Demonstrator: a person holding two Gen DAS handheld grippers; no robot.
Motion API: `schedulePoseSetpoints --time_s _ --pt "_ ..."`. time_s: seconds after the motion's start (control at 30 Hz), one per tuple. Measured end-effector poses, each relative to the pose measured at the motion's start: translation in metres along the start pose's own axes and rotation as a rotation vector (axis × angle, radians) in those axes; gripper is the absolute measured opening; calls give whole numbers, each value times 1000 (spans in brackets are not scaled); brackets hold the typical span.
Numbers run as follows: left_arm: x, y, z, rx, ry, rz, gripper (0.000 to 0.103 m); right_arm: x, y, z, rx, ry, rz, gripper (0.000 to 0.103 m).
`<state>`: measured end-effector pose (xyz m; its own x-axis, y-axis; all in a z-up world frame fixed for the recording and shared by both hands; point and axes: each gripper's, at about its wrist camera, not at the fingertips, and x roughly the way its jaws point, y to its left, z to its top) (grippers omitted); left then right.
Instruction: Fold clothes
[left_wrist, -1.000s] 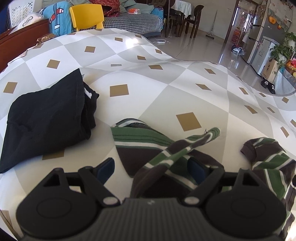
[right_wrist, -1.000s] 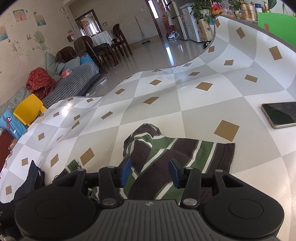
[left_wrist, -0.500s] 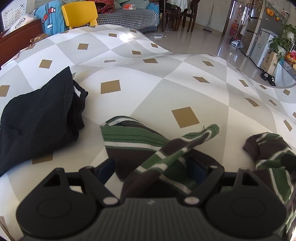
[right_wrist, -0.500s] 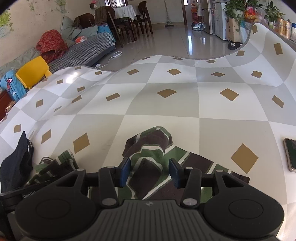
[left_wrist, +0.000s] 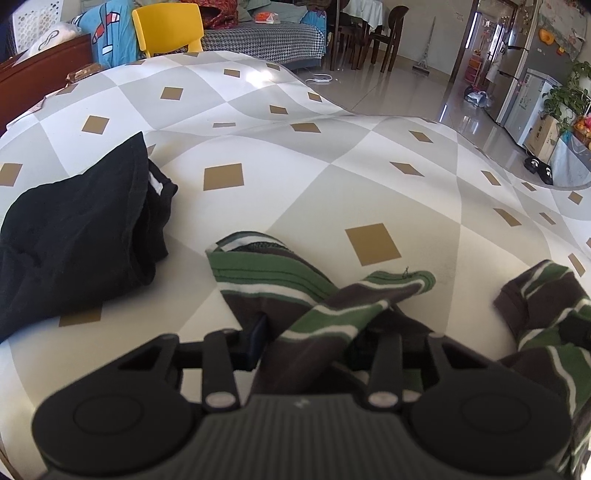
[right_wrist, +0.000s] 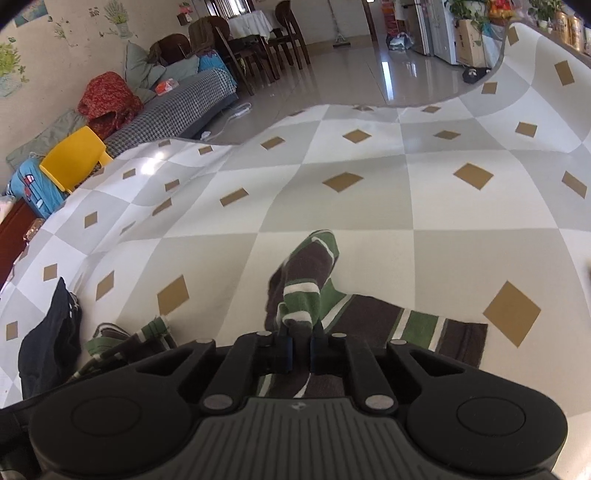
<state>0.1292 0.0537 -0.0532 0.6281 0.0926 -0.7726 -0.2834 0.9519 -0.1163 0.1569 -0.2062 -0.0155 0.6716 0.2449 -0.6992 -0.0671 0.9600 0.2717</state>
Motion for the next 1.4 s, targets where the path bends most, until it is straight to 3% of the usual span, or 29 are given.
schedulePoseSetpoints --time_s 0.27,0.53,0.7,0.73,0.9,1.4 --pt "-10 -1 -11 42 8 23 38 -35 15 25 -37 -160 56 8" --pt "-18 -3 -29 89 49 35 41 -46 8 39 10 -219 54 8" --pt "-27 -8 -46 140 72 32 41 -48 6 37 12 -218 40 14" --pt "-30 -8 -49 147 73 33 42 -48 5 37 13 -217 37 21" --pt "-39 -7 -57 162 89 19 46 -56 2 37 17 -232 37 30" --pt "-72 -1 -67 165 127 -55 58 -66 -23 27 24 -141 -6 37"
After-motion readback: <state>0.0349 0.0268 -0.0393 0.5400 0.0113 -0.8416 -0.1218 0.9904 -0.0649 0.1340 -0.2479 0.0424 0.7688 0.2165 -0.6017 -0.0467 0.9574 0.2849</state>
